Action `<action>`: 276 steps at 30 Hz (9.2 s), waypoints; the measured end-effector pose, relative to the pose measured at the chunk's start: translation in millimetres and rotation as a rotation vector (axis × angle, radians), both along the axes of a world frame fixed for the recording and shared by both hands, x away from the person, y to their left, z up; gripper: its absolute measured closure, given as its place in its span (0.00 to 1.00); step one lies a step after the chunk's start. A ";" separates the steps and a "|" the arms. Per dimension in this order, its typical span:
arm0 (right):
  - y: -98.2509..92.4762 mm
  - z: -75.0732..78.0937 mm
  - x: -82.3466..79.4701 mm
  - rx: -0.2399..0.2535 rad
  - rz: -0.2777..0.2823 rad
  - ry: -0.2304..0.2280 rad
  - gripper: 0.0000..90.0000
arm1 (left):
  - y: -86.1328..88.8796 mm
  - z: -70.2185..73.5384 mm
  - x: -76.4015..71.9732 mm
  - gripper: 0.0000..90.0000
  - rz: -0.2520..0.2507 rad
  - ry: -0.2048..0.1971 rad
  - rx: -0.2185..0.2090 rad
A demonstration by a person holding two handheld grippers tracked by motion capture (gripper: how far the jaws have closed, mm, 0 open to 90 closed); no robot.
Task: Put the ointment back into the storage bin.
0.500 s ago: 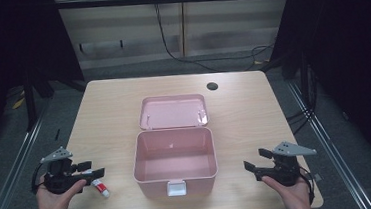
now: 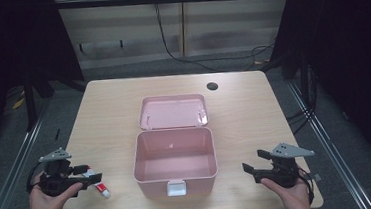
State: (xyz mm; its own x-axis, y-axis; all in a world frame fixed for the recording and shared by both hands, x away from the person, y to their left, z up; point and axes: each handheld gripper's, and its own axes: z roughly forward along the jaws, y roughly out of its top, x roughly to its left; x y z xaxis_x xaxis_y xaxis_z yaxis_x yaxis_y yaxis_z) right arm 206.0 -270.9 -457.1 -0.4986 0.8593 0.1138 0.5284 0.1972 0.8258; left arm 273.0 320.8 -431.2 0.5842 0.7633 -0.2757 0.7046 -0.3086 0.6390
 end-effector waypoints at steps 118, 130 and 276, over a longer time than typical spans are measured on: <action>8.0 -4.0 3.1 -0.020 0.053 0.047 0.26 | -85.1 -30.0 59.0 0.79 -0.380 0.339 0.483; 8.0 -3.9 3.0 -0.020 0.054 0.049 0.26 | -68.8 -13.3 58.5 0.79 -0.388 0.363 0.379; 5.5 -2.7 2.8 0.044 0.090 0.097 0.15 | -260.6 99.5 45.0 0.79 -0.852 0.185 0.445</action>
